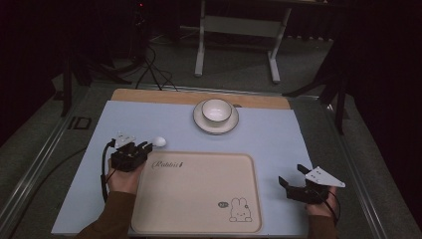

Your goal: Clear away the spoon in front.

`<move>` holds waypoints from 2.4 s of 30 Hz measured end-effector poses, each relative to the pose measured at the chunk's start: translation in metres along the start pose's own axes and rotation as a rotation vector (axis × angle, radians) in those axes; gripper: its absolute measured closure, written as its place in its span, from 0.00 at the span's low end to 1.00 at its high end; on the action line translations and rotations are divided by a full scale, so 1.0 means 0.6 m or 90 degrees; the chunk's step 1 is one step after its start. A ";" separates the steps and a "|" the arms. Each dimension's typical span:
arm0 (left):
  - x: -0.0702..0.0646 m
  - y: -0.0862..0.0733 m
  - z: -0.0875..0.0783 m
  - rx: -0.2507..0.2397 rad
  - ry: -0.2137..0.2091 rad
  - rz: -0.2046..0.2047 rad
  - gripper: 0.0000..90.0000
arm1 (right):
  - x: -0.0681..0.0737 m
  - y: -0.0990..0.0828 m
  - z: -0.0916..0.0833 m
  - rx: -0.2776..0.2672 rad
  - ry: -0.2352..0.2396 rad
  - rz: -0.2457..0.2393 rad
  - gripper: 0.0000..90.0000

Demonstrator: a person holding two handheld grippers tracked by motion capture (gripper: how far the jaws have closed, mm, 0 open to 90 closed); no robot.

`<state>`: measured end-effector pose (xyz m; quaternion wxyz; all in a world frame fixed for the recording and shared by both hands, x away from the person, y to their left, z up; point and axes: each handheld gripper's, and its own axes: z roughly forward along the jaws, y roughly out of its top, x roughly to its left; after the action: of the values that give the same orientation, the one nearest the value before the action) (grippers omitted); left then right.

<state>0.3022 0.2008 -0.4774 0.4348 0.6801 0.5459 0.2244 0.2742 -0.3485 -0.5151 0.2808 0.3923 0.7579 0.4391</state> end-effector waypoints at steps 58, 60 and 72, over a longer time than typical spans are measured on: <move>-0.051 -0.095 -0.055 0.049 0.047 0.011 0.83 | -0.001 0.001 -0.002 -0.003 0.002 0.000 0.15; -0.054 -0.100 -0.055 0.053 0.050 0.009 0.83 | -0.002 0.001 -0.002 -0.004 0.002 0.000 0.15; -0.064 -0.113 -0.058 0.058 0.059 0.001 0.71 | -0.002 0.001 -0.002 -0.006 0.003 -0.002 0.15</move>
<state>0.2265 0.1784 -0.5096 0.3775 0.6887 0.5745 0.2305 0.2740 -0.3497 -0.5141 0.2815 0.3892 0.7571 0.4428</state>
